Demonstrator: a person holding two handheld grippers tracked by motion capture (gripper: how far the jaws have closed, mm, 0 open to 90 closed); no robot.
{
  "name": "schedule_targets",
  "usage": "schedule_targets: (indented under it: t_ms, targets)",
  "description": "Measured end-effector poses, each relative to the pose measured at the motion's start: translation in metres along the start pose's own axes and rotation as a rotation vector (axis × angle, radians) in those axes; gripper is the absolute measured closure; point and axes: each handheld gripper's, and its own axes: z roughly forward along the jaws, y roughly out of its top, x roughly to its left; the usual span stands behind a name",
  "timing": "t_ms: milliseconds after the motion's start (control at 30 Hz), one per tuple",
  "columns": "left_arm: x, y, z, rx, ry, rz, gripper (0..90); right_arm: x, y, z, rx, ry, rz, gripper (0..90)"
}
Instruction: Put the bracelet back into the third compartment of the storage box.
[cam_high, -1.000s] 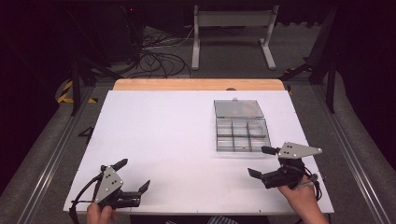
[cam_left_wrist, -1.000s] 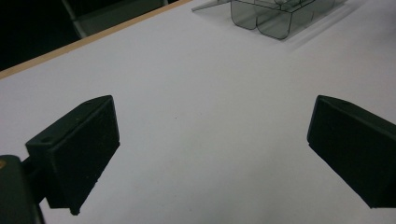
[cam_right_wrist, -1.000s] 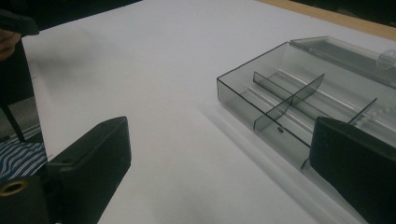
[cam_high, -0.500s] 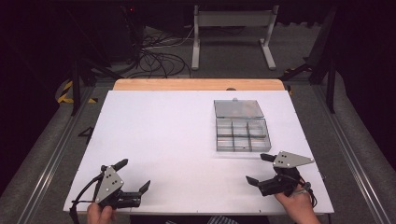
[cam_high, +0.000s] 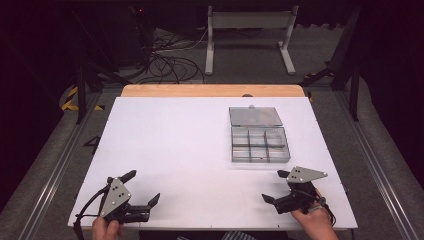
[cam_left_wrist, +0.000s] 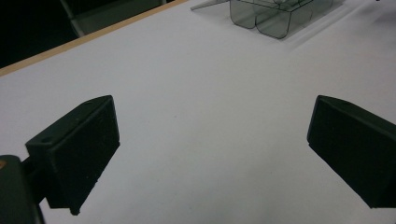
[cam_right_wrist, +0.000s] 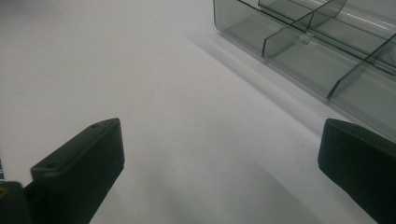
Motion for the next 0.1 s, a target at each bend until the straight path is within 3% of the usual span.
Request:
schedule_targets:
  t_ms: [100]
  targets:
    - [0.0005,-0.0002,0.0004,0.004,-0.006,-0.007,3.0,-0.0004,0.0005,0.0001,-0.008,0.001,0.009,0.1]
